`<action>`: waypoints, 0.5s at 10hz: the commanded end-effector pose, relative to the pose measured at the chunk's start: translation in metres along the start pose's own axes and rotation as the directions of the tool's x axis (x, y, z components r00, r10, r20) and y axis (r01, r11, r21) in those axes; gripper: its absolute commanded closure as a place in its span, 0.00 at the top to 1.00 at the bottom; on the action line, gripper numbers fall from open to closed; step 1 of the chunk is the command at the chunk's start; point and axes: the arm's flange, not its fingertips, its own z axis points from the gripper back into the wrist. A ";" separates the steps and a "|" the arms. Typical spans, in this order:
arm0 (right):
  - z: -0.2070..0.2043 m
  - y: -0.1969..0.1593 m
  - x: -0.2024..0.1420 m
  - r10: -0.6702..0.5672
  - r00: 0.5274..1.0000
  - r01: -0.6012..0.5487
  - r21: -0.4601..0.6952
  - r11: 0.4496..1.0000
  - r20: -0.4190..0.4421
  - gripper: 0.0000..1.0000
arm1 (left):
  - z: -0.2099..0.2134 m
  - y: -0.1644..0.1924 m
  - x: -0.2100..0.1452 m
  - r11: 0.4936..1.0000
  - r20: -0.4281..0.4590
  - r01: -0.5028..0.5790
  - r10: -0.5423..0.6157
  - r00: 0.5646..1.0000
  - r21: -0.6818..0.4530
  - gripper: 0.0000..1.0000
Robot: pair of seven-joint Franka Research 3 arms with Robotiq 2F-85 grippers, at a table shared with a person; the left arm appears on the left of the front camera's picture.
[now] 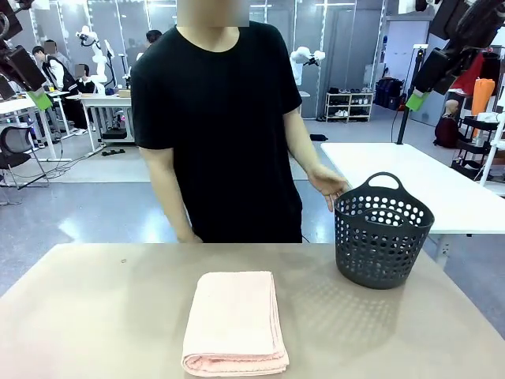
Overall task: Fold the towel.
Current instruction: Pick up the 100 cm Hotel Towel and place it on the left side of the table.
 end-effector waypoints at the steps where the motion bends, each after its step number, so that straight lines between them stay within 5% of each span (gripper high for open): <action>1: 0.001 -0.001 0.001 -0.005 1.000 0.005 0.004 1.000 0.002 1.00 | 0.003 0.001 0.002 1.000 -0.003 -0.006 0.006 1.000 -0.011 1.00; 5: 0.001 -0.001 0.001 -0.005 1.000 0.005 0.004 1.000 0.002 1.00 | 0.003 0.001 0.002 1.000 -0.003 -0.006 0.006 1.000 -0.011 1.00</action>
